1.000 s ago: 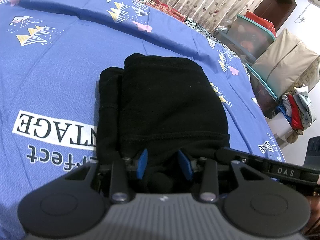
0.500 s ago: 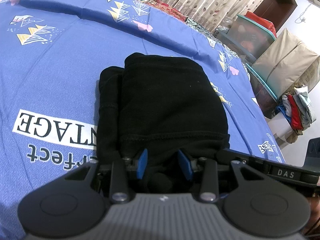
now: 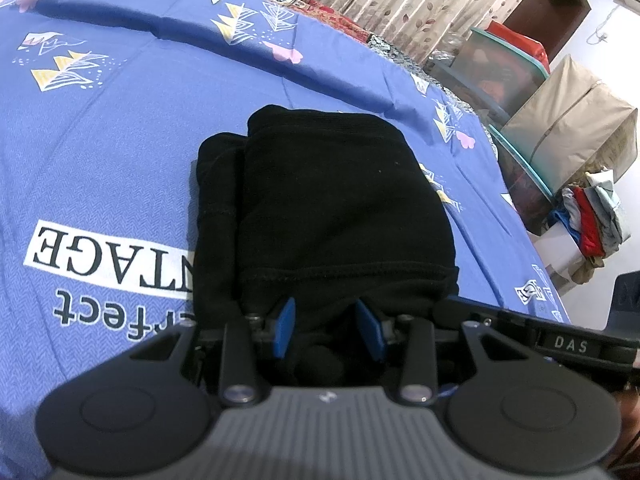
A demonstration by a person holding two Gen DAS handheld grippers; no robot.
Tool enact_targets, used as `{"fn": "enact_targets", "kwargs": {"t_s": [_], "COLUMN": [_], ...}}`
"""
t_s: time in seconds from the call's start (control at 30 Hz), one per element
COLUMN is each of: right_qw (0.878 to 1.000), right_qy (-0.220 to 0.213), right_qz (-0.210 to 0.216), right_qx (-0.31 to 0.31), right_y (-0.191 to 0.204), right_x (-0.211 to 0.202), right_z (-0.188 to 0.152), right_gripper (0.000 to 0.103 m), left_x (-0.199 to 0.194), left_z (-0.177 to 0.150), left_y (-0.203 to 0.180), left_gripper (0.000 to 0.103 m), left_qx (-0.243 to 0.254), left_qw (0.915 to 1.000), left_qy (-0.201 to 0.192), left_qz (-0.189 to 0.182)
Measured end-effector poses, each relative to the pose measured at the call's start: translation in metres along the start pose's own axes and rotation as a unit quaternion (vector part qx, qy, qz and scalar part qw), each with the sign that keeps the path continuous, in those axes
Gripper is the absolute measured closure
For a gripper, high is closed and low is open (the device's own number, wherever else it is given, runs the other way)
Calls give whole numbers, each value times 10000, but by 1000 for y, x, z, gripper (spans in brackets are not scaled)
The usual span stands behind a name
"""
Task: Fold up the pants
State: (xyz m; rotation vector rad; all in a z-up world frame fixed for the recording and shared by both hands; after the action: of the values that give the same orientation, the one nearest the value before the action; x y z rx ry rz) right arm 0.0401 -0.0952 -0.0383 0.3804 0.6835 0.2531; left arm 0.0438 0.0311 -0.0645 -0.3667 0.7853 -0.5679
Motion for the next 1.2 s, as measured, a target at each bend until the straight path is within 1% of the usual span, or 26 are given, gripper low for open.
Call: {"fn": "enact_targets", "kwargs": {"t_s": [0.07, 0.17, 0.23, 0.27, 0.3, 0.33, 0.37, 0.4, 0.43, 0.5, 0.53, 0.57, 0.63, 0.7, 0.77, 0.93, 1.0, 1.03, 1.1, 1.17, 1.2], "right_qw": [10000, 10000, 9999, 9998, 9996, 9992, 9984, 9974, 9965, 9936, 9918, 9909, 9913, 9922, 9924, 9874, 9856, 9843, 9800, 9714, 9689], "right_qy": [-2, 17, 102, 152, 153, 89, -30, -193, -347, -702, -848, -905, -804, -578, -380, 32, 168, 247, 376, 540, 643], "right_qz": [0, 11, 66, 137, 225, 352, 473, 569, 615, 665, 669, 633, 528, 525, 506, 718, 779, 857, 1074, 1369, 1467], "right_qx": [-14, 7, -36, -30, 34, 170, 296, 391, 450, 592, 685, 765, 898, 973, 1052, 1413, 1493, 1523, 1632, 1866, 1888], "right_y": [0, 1, 3, 4, 2, 0, -5, -9, -13, -23, -29, -35, -45, -50, -53, -62, -62, -61, -60, -56, -49], "right_x": [-1, -2, -6, -10, -15, -24, -32, -41, -48, -60, -64, -63, -53, -38, -22, 4, 10, 14, 23, 37, 45], "right_z": [0, -2, -3, -1, 2, 7, 14, 20, 27, 40, 46, 48, 50, 45, 38, 23, 20, 19, 17, 15, 15], "right_gripper": [73, 73, 71, 71, 70, 69, 62, 55, 51, 29, 23, 18, 18, 17, 17, 17, 17, 16, 15, 14, 14], "left_x": [-1, -3, -10, -18, -26, -37, -47, -54, -61, -68, -68, -66, -56, -44, -27, 13, 25, 29, 36, 45, 49], "left_z": [0, 1, 5, 9, 14, 19, 26, 30, 37, 48, 53, 56, 61, 60, 58, 43, 34, 30, 25, 24, 25], "left_y": [1, -1, -4, -7, -7, -8, -7, -4, 2, 16, 22, 29, 38, 43, 44, 51, 53, 52, 48, 39, 35], "left_gripper": [67, 68, 64, 54, 38, 29, 12, 8, 8, 6, 5, 3, 2, 0, 0, 0, 0, 0, 0, 1, 8], "left_qx": [-75, -31, 28, 86, 156, 247, 336, 331, 217, -138, -324, -482, -701, -790, -849, -911, -1093, -1224, -1326, -1311, -1261], "left_qw": [10000, 10000, 10000, 9999, 9998, 9993, 9981, 9974, 9970, 9966, 9962, 9958, 9954, 9955, 9959, 9954, 9921, 9893, 9862, 9844, 9844], "left_qy": [9, 46, 67, 5, -119, -295, -488, -599, -700, -788, -795, -765, -646, -527, -323, 300, 565, 648, 700, 743, 763], "left_qz": [-28, -24, -58, -89, -63, 37, 157, 214, 246, 183, 151, 127, 82, 42, -10, -51, -248, -460, -705, -905, -959]}}
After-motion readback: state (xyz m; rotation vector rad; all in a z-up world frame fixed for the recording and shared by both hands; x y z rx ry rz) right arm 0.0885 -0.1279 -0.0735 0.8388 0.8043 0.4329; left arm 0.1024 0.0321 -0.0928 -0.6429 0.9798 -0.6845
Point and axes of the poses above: each gripper's, at about its wrist camera, not at the fingertips, and x roughly the way its jaws point, y to its left, z to its top, the point moved 6 cm from there along x, roughly the way its jaws point, and after that the axes turned 4 degrees about -y, right-handed, at the moved point
